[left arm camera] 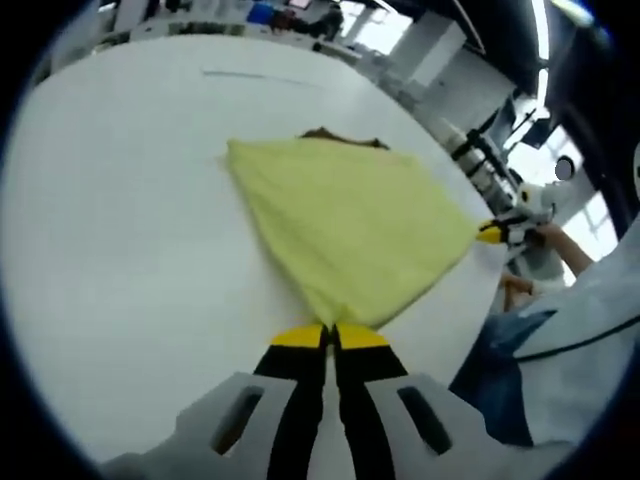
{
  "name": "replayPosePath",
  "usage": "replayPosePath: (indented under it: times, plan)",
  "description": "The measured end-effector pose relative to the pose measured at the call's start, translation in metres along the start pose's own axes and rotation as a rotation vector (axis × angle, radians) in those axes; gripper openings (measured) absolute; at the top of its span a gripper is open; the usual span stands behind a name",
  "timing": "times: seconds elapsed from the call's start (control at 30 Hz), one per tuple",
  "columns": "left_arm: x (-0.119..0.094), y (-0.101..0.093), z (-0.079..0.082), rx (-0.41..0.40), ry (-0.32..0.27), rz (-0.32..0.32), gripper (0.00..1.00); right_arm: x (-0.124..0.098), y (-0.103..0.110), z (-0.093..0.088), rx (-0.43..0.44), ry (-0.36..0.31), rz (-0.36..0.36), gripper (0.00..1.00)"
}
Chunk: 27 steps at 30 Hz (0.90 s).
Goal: Fold the garment on the visible template until the final outline fits inside the template.
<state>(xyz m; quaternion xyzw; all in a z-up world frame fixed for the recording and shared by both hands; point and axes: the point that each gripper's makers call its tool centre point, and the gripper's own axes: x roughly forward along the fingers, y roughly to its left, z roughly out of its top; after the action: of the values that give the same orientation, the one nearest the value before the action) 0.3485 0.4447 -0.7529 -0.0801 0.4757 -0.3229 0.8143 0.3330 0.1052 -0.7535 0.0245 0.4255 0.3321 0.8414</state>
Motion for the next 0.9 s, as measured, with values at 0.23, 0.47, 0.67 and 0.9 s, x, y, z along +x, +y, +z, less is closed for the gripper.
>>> replayPosePath:
  times: [0.23,0.47,0.67,0.9]
  plan:
    - [0.0008,-0.0001,-0.0002,-0.002,0.001,-0.003,0.0,-0.0016,-0.0011,0.0007,-0.004,0.004,0.003,0.08]
    - [0.0008,0.0032,0.0003,-0.015,0.001,0.0,0.0,-0.0024,-0.0012,0.0007,-0.009,0.013,0.005,0.08]
    - [0.0031,0.0019,-0.0013,-0.005,0.015,-0.005,0.0,-0.0052,-0.0039,0.0005,-0.014,0.02,-0.004,0.07]
    - [0.002,0.0033,-0.0001,-0.035,0.011,-0.006,0.0,-0.0067,-0.0052,0.0028,-0.023,0.017,-0.014,0.03]
